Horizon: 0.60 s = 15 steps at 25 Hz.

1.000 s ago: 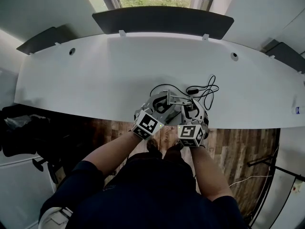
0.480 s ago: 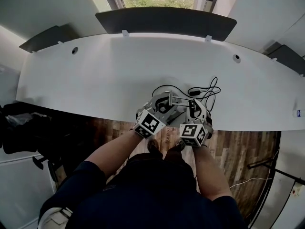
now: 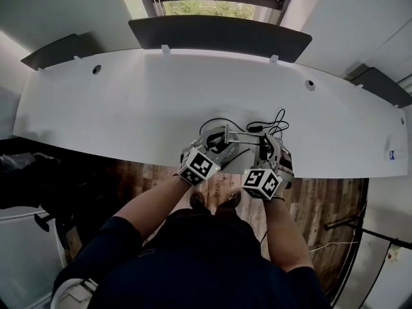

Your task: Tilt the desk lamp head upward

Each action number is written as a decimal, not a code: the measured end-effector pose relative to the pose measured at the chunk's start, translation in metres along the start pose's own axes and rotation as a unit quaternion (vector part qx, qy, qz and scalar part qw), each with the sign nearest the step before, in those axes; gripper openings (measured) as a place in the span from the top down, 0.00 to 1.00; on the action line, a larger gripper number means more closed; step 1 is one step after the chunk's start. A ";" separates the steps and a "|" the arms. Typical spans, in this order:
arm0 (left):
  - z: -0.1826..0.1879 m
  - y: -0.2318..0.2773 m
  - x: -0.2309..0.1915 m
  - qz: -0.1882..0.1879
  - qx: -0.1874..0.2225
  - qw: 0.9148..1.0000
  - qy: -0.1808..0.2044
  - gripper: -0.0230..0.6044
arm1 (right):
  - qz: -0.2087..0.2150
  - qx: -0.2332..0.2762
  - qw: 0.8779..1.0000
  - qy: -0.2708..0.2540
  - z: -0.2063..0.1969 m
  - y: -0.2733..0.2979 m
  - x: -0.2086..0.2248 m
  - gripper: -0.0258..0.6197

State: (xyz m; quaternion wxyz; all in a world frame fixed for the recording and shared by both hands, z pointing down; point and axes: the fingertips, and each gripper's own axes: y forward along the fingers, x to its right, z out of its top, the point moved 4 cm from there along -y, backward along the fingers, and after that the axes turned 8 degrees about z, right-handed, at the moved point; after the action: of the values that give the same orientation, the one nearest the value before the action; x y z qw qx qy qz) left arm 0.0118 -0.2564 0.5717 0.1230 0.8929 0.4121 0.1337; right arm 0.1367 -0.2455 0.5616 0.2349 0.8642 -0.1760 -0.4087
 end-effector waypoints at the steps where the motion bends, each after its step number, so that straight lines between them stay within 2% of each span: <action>1: 0.000 0.000 0.000 0.001 0.000 1.000 -0.001 0.75 | -0.008 -0.005 1.000 -0.018 0.002 -0.003 0.004 0.84; 6: 0.004 -0.003 0.003 -0.004 -0.003 1.000 -0.011 0.75 | -0.049 -0.028 0.992 -0.110 0.017 -0.023 0.023 0.84; 15: -0.003 -0.001 0.004 -0.014 -0.010 1.000 -0.007 0.75 | -0.098 -0.036 0.966 -0.235 0.059 -0.052 0.044 0.84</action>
State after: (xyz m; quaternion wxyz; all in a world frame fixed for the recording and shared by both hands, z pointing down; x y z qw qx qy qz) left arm 0.0126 -0.2519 0.5745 0.1366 0.8867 0.4221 0.1303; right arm 0.1228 -0.2399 0.4727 0.1763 0.7480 -0.1257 -0.6274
